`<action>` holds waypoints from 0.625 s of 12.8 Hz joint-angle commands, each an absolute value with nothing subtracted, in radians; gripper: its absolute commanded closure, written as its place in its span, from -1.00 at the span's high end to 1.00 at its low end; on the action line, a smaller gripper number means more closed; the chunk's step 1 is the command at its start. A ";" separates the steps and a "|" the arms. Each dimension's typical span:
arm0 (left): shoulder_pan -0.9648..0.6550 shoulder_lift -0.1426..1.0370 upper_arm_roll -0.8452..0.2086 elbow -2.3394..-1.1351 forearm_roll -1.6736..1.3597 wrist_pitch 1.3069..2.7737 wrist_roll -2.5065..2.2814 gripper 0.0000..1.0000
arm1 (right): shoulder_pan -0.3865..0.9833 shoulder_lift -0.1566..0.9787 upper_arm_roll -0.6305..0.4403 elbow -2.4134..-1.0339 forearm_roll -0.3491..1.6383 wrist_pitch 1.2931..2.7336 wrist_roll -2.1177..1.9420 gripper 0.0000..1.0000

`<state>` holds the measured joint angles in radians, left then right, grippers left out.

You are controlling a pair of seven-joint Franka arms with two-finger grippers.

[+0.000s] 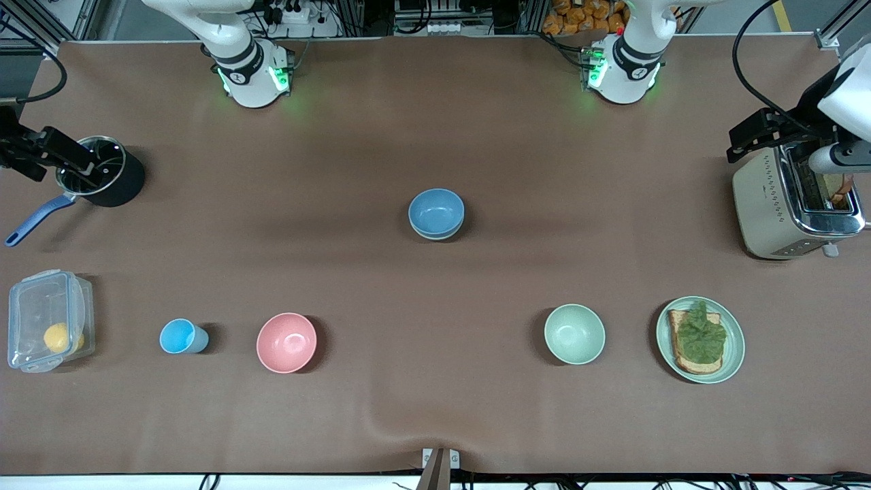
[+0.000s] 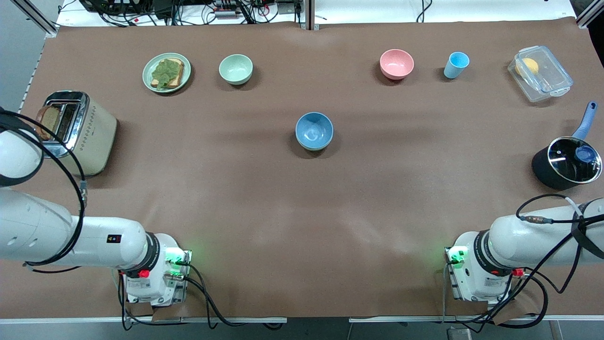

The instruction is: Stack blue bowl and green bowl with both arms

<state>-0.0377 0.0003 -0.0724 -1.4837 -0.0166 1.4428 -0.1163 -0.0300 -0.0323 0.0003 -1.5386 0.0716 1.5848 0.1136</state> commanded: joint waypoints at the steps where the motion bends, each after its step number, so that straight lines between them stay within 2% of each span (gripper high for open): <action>1: -0.049 -0.046 -0.069 -1.543 0.009 1.491 -0.103 1.00 | -0.021 -0.060 -0.014 -1.569 0.069 1.600 0.104 1.00; 8: -0.049 -0.045 -0.069 -1.552 0.015 1.551 -0.100 1.00 | -0.029 -0.057 -0.014 -1.571 0.069 1.597 0.098 1.00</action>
